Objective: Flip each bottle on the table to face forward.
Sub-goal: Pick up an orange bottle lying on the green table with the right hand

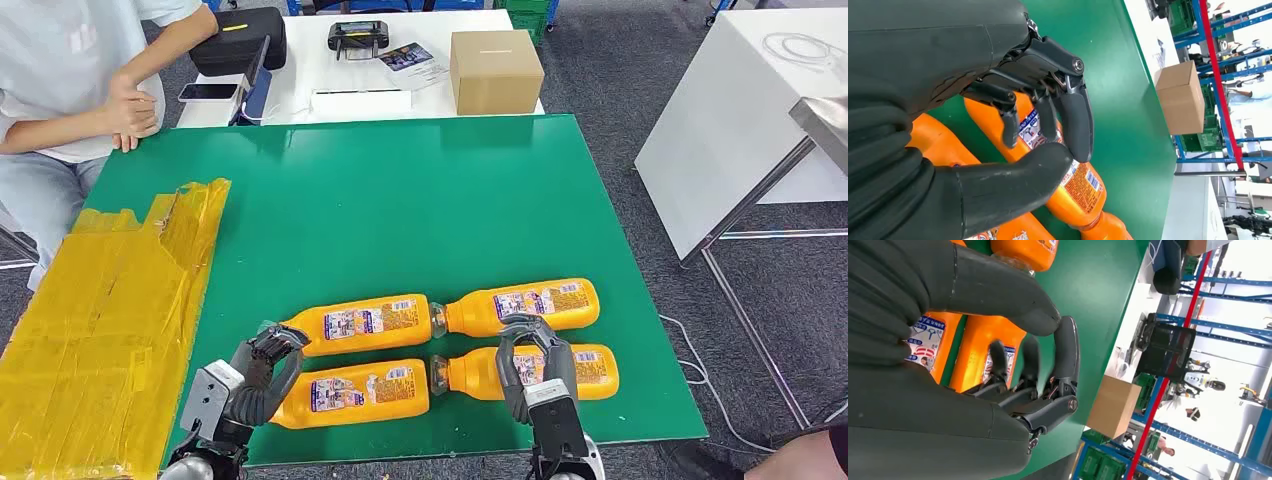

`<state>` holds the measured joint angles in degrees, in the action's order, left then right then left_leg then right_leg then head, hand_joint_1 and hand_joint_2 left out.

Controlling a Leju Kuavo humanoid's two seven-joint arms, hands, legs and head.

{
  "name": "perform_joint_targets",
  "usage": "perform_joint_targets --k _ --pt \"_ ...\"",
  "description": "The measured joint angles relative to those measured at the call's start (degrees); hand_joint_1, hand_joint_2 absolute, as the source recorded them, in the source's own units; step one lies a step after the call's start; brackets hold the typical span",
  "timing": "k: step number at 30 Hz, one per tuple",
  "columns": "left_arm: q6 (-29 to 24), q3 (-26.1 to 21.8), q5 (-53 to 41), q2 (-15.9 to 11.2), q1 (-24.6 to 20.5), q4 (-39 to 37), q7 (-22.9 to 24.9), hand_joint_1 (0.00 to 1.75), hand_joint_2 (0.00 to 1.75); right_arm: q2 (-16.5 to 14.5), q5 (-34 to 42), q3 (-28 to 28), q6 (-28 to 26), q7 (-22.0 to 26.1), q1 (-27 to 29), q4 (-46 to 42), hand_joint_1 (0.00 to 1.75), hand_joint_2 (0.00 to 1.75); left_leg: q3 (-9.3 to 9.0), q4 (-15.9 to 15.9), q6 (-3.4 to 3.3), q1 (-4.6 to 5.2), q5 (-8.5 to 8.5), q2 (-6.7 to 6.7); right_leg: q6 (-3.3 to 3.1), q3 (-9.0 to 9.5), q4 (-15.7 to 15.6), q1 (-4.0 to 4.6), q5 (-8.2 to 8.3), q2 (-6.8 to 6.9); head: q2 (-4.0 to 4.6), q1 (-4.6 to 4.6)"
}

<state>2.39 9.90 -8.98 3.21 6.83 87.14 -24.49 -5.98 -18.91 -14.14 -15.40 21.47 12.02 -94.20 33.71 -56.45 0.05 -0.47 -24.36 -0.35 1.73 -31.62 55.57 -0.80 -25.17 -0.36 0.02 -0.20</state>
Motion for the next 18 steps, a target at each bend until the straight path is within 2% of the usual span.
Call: perform_joint_targets --k 2,4,6,10,18 --pt "-3.98 0.2 -1.32 0.6 0.04 0.65 -3.43 1.75 1.75 -0.51 1.77 -0.44 1.62 3.44 -0.59 0.08 1.73 1.75 0.01 0.0 0.0 0.0 0.01 0.02 0.0 -0.03 0.0 0.0 0.01 -0.01 0.0 0.01" --pt "-13.08 1.58 -3.45 2.3 -0.5 2.17 -10.03 1.75 1.75 -2.44 4.17 -2.11 3.08 9.89 -2.99 0.84 1.74 1.75 -0.04 0.0 0.0 0.0 0.02 0.08 -0.01 -0.03 0.01 0.01 0.03 -0.03 0.0 0.0" --pt "-19.34 4.06 -4.5 3.81 -1.49 3.51 -13.35 1.75 1.75 -4.61 5.1 -4.56 2.15 13.12 -6.17 2.09 1.75 1.75 -0.2 0.0 0.0 -0.01 0.02 0.05 -0.01 0.1 0.0 0.01 0.01 0.01 0.0 -0.01" --pt "-21.02 6.96 -4.66 4.85 -2.06 4.61 -13.44 1.75 1.75 -5.99 6.25 -7.51 0.22 13.4 -8.85 3.35 1.75 1.75 -0.27 0.0 0.0 -0.01 0.02 -0.08 -0.01 0.25 0.0 0.01 -0.02 0.11 0.0 0.01" --pt "-20.42 7.13 -3.78 4.97 -2.5 4.68 -13.77 1.75 1.75 -5.98 5.88 -8.93 -0.55 13.75 -10.62 3.82 1.75 1.75 -0.26 0.0 0.0 0.0 0.02 -0.07 0.0 0.25 0.0 0.0 -0.01 0.11 0.0 0.01"
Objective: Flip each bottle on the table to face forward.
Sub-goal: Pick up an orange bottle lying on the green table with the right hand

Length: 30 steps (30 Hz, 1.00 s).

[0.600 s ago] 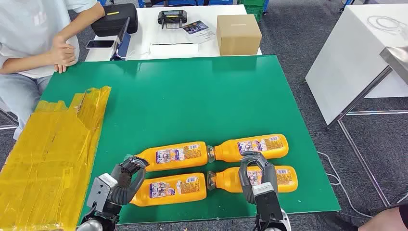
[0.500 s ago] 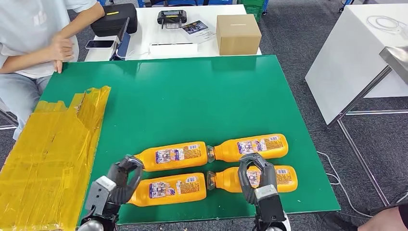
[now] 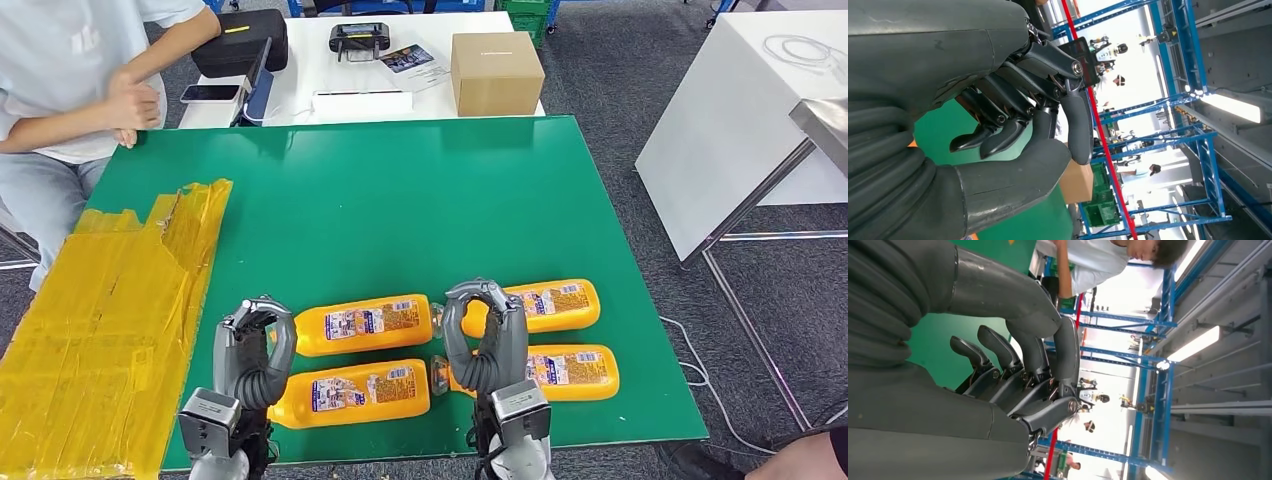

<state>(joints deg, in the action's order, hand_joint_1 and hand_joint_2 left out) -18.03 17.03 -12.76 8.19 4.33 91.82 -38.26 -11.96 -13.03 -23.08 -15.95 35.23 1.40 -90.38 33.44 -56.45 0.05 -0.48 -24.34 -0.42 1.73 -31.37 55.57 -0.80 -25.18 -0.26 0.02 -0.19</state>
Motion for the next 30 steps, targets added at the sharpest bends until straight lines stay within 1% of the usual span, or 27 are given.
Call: perform_joint_targets --k 3,4,5,7,8,9,16,20,24,30 --pt "0.48 -0.01 0.19 0.07 -0.1 0.0 -0.01 1.75 1.75 0.0 -0.15 -0.13 -0.08 0.03 -0.19 0.0 1.75 1.75 0.0 0.0 0.0 0.0 0.0 0.0 0.0 0.0 0.0 0.0 0.0 0.0 0.0 -0.01" --pt "0.87 -0.01 0.39 0.08 -0.12 0.0 -0.01 1.43 1.75 0.01 -0.22 -0.15 -0.11 0.03 -0.22 0.0 1.68 1.75 0.0 0.0 0.0 0.0 0.0 0.0 0.0 0.0 0.0 0.0 0.0 0.0 0.0 -0.01" --pt "1.3 -0.02 0.59 0.08 -0.13 0.0 0.0 0.99 1.75 0.02 -0.31 -0.16 -0.14 0.03 -0.24 0.0 1.35 1.75 0.0 0.0 0.0 0.0 0.0 0.0 0.0 0.0 0.0 0.0 0.0 0.0 0.0 -0.01" --pt "1.82 -0.03 0.82 0.08 -0.13 0.0 0.05 0.12 1.75 0.13 -0.58 -0.16 -0.14 -0.11 -0.33 0.0 0.48 1.75 0.0 0.0 0.0 0.0 0.0 0.0 0.0 0.0 0.0 0.0 0.0 0.0 0.0 -0.01" --pt "1.92 -0.04 0.83 0.08 -0.14 0.0 0.13 0.0 1.75 0.23 -0.87 -0.16 -0.09 -0.36 -0.39 0.0 0.11 1.75 0.0 0.0 0.0 0.0 0.0 0.0 0.0 0.0 0.0 0.0 0.0 0.0 0.0 -0.01" --pt "1.95 -0.06 0.83 0.08 -0.14 0.0 0.22 0.0 1.75 0.37 -1.27 -0.15 -0.01 -0.77 -0.45 0.0 0.0 1.75 0.0 0.0 0.0 0.0 0.0 0.0 0.0 0.0 0.0 0.0 0.0 0.0 0.0 -0.01" --pt "1.84 -0.82 0.3 0.08 0.27 0.0 0.98 0.0 1.75 2.31 -3.69 -0.04 3.12 -5.12 -0.5 0.0 0.0 1.75 0.01 0.0 0.0 0.0 0.0 0.0 0.0 0.01 0.0 0.0 0.0 0.0 0.0 -0.01" --pt "1.79 -2.0 -0.27 0.08 0.92 0.06 1.15 0.0 1.75 3.72 -4.52 0.47 4.12 -6.32 -0.38 -0.03 0.0 1.75 0.0 0.0 0.0 0.0 0.0 0.0 0.0 0.0 0.0 0.0 0.0 0.0 0.0 -0.01" --pt "1.96 -3.34 -0.86 0.09 1.91 0.42 1.4 0.0 1.75 5.05 -5.62 2.11 4.45 -8.08 -0.01 -0.4 0.0 1.75 0.01 0.0 0.0 0.0 0.0 0.0 0.0 -0.01 0.0 0.0 0.0 0.0 0.0 -0.01" --pt "2.17 -4.57 -1.1 0.15 2.55 0.52 1.52 0.0 1.75 6.52 -6.2 3.66 5.11 -8.78 0.28 -0.68 0.0 1.75 0.01 0.0 0.0 0.0 0.0 0.0 0.0 -0.01 0.0 0.0 0.0 0.0 0.0 -0.01"
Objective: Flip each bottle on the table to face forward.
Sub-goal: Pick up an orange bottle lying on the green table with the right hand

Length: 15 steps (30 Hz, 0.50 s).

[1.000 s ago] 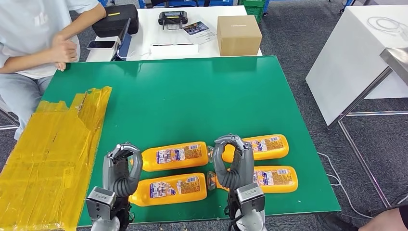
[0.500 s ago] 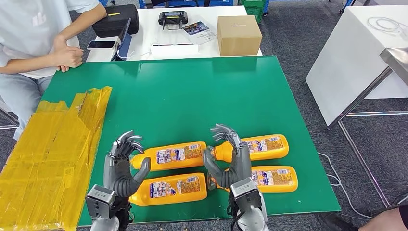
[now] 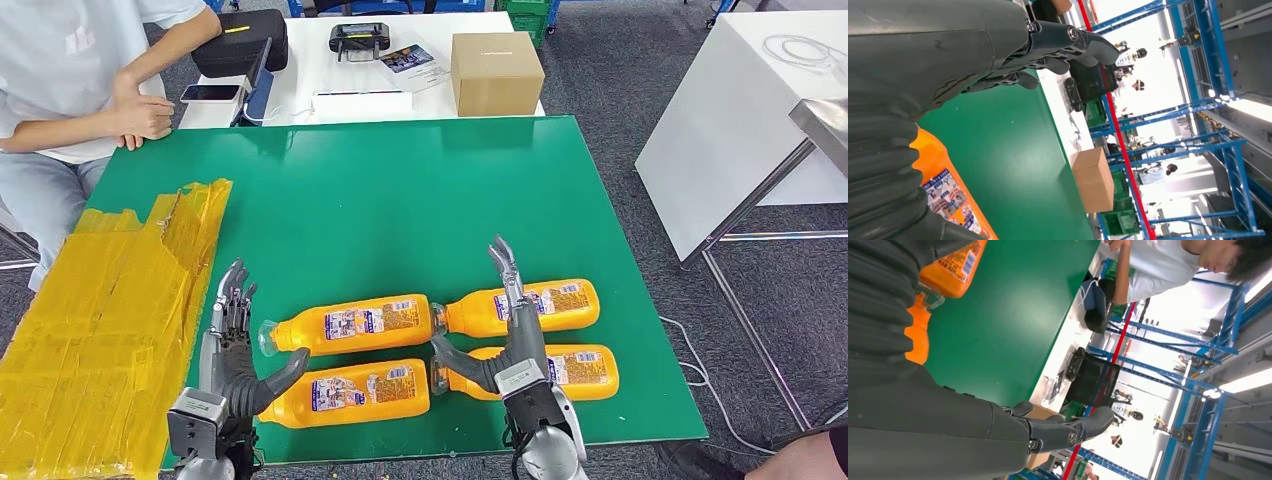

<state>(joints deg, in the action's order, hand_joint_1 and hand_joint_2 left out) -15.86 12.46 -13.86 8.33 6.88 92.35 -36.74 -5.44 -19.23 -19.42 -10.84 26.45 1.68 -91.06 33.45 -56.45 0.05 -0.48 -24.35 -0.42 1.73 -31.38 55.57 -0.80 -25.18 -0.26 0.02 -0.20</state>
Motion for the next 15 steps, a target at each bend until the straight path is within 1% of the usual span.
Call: perform_joint_targets --k 3,7,12,15 --pt "0.28 -0.31 -0.2 0.07 0.03 0.0 0.15 0.0 1.75 1.0 -2.42 0.29 0.98 -1.2 -0.05 0.01 0.0 1.75 0.0 0.0 0.0 0.0 0.0 0.0 0.0 0.01 0.0 0.0 0.0 0.0 0.0 -0.01" --pt "1.27 -1.09 -0.04 0.09 0.03 0.0 0.25 0.0 1.75 4.1 -7.5 1.76 2.08 -3.64 -0.77 0.65 0.0 1.75 0.01 0.0 0.0 0.02 0.0 -0.01 0.01 0.02 0.0 -0.01 0.01 0.0 0.0 0.0" --pt "3.95 -2.18 1.27 0.13 -0.08 -0.01 0.57 0.0 1.75 8.94 -20.54 4.12 0.24 -8.14 -3.48 2.93 0.0 1.75 0.01 -0.01 -0.03 0.06 0.02 -0.01 0.03 0.03 -0.01 -0.05 0.02 0.0 0.0 -0.01" --pt "5.24 -2.74 1.77 0.25 -0.34 -0.15 0.79 0.0 1.75 11.96 -25.0 4.88 0.45 -10.57 -5.86 5.02 0.0 1.75 0.0 -0.02 -0.04 0.07 0.02 -0.01 0.03 0.04 -0.01 -0.06 0.03 0.01 0.0 -0.01"
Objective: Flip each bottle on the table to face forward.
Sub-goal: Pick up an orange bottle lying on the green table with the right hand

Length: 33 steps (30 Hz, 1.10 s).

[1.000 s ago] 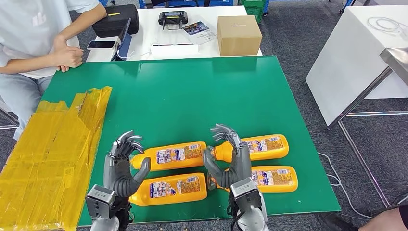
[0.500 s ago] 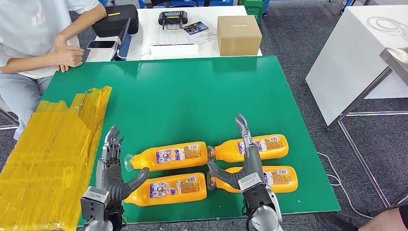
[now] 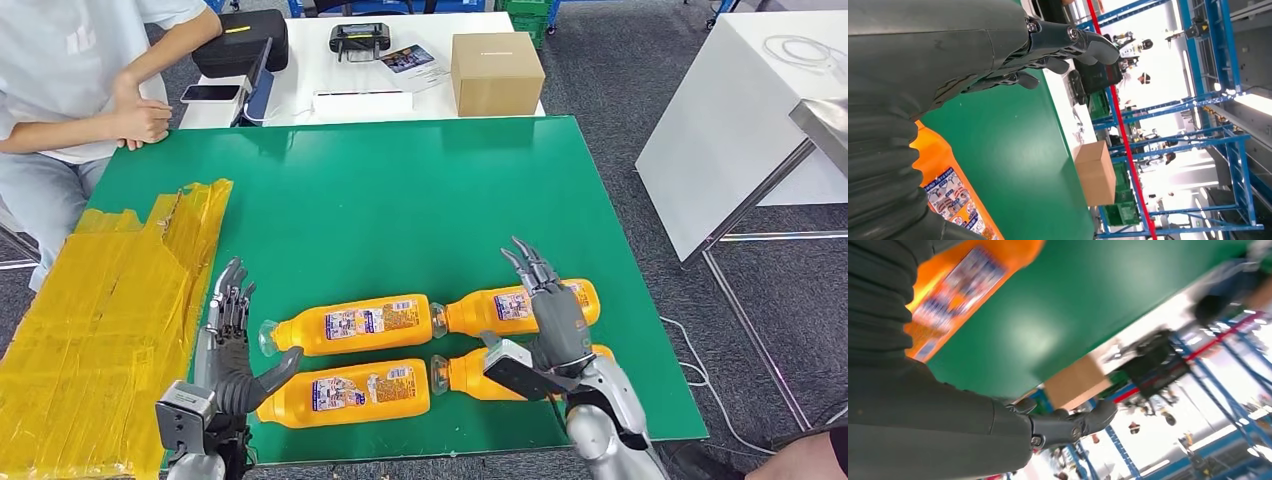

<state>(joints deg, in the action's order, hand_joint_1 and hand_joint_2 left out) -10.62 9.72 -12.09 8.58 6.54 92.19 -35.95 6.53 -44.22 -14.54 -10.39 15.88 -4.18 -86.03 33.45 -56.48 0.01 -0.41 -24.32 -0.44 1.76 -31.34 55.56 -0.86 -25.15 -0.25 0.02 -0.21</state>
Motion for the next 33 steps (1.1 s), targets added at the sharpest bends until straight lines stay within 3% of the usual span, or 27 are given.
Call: perform_joint_targets --k 10,21,33 --pt "2.74 -0.93 2.04 0.58 -2.63 -2.32 0.56 0.0 1.75 7.64 -11.91 0.3 0.47 -4.44 -11.07 11.35 0.0 1.75 0.0 -0.01 -0.03 0.0 0.03 -0.03 0.01 0.02 0.01 0.0 0.01 0.02 0.0 0.0" --pt "3.62 -1.6 2.6 1.21 -4.03 -4.47 0.76 0.0 1.75 9.95 -16.77 -2.77 1.66 -6.16 -16.38 18.95 0.0 1.75 0.04 -0.01 -0.03 0.0 0.02 -0.03 0.01 0.0 0.01 0.01 0.01 0.02 0.0 -0.01" --pt "4.09 -1.65 3.46 1.32 -5.73 -6.73 0.73 0.0 1.75 11.34 -13.94 -7.5 5.35 -2.16 -20.99 25.17 0.0 1.75 0.02 -0.03 -0.05 0.0 0.04 -0.03 0.01 0.01 0.01 0.01 0.01 0.03 0.0 -0.01"
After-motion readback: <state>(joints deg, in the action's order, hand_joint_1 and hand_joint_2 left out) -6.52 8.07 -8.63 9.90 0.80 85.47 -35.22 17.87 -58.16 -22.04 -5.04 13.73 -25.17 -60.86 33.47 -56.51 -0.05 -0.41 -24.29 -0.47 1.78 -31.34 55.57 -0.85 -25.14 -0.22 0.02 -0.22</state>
